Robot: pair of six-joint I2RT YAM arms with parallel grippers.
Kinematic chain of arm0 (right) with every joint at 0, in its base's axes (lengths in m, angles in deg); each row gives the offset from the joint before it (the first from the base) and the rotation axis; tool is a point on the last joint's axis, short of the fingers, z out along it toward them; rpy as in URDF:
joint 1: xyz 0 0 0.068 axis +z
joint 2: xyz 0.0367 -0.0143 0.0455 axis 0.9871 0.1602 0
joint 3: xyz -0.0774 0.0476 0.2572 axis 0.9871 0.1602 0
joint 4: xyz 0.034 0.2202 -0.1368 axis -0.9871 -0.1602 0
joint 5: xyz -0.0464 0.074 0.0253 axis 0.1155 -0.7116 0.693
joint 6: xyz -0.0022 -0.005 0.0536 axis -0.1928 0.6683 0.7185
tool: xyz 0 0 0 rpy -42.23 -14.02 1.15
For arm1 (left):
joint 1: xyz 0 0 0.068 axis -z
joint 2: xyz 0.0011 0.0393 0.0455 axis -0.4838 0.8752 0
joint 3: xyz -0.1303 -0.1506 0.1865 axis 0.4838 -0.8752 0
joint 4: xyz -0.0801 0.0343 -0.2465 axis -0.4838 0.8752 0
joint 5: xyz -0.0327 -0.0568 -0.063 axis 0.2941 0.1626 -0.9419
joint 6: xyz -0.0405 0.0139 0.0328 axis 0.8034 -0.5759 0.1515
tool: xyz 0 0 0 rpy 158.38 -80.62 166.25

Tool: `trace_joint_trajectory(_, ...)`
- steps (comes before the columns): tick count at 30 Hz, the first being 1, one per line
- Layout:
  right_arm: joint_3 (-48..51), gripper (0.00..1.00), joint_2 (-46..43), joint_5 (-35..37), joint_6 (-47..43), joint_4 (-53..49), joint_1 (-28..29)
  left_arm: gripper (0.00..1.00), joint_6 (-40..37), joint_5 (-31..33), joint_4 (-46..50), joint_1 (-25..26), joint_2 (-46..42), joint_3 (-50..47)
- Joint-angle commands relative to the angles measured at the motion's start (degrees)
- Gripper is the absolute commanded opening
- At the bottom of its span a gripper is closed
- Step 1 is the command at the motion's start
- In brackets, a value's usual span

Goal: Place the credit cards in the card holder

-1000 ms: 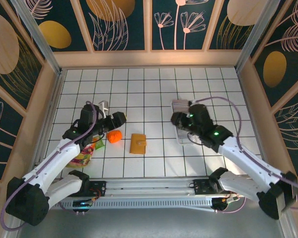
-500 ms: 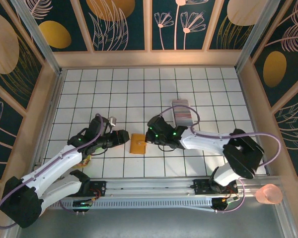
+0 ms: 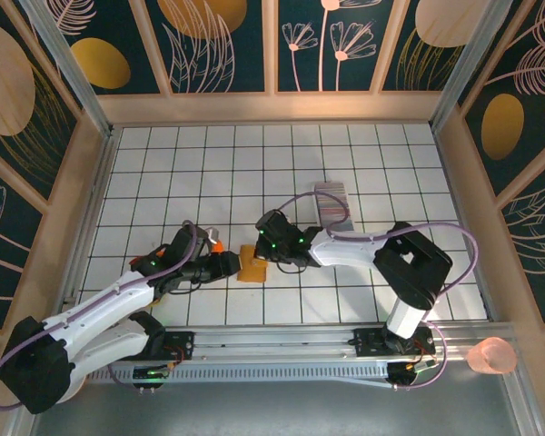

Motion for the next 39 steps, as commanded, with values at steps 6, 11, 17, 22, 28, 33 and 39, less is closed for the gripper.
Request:
trace_joint_trajectory(6, 2.34, 0.0, 2.79, 1.26, 1.2, 0.03, 0.24, 0.55, 3.35, 1.06, -4.74, 1.35, 1.51, -3.01)
trace_joint_trajectory(11, 5.03, 0.0, 1.85, 2.41, 1.55, -0.62, 0.27, 0.55, 3.87, 1.49, -7.06, 1.87, 3.38, -4.47)
trace_joint_trajectory(17, 7.22, 0.0, 0.68, 2.57, 1.88, 0.31, 0.27, 0.54, 3.32, 1.41, -9.57, 2.82, 7.08, -4.22)
trace_joint_trajectory(22, 7.55, 0.0, 0.33, 2.51, 1.94, 0.8, 0.4, 0.51, 3.74, 0.2, -12.39, 4.12, 8.9, -4.1)
trace_joint_trajectory(28, 7.68, 0.0, 0.15, 2.31, 1.84, 1.3, 0.41, 0.48, 2.48, 0.43, -12.77, 4.29, 11.35, -3.52)
trace_joint_trajectory(33, 8.18, 0.0, -0.36, 2.5, 1.99, 1.68, 0.44, 0.44, 3.76, -1.98, -16.91, 4.32, 12.32, -4.52)
trace_joint_trajectory(39, 9.28, 0.0, -1.53, 2.46, 2.49, 2.89, 0.53, 0.37, 4.48, -2.65, -20.29, 4.37, 13.41, -4.94)
